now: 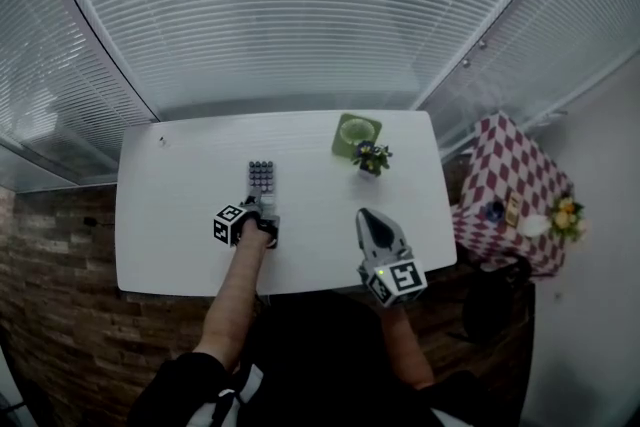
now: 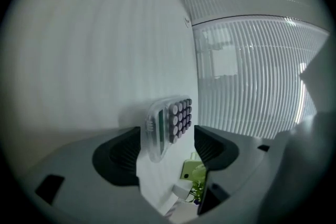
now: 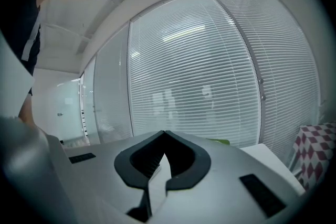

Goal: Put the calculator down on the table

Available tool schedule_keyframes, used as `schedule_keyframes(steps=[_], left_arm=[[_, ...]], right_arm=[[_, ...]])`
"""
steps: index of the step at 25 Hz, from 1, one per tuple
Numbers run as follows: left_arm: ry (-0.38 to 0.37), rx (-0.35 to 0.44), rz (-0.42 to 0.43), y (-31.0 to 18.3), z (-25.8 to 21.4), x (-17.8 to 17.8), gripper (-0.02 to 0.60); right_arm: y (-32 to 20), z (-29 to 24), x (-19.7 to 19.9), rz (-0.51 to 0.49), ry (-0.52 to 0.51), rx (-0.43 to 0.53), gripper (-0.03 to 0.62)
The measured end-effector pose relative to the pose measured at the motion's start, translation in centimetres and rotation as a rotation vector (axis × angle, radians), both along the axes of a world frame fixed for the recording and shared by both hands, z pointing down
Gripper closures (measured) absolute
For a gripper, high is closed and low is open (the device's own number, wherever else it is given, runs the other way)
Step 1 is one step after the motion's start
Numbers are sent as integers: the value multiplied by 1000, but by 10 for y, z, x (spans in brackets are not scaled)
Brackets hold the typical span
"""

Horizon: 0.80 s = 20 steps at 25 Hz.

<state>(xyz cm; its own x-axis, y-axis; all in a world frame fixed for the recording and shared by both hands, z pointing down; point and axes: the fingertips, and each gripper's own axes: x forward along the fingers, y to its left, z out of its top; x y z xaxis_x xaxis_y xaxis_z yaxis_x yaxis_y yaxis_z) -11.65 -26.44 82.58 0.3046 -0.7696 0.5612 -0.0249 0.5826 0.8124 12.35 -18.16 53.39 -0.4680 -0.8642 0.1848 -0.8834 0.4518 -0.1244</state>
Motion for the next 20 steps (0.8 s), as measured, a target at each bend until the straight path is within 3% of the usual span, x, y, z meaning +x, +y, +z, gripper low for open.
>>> schedule_keyframes(steps=[12,16,20], left_arm=[[60,82,-9,5,-9,-1,287],[103,155,-34,8,-21,-4,287],[75,265,-64,10,-43,-22,288]], right_arm=[[-3,-3,-9,-10,13,18,588],[-3,-2,-14,-26,11,19,588],[-4,-6,-22,-41,10,24,588]])
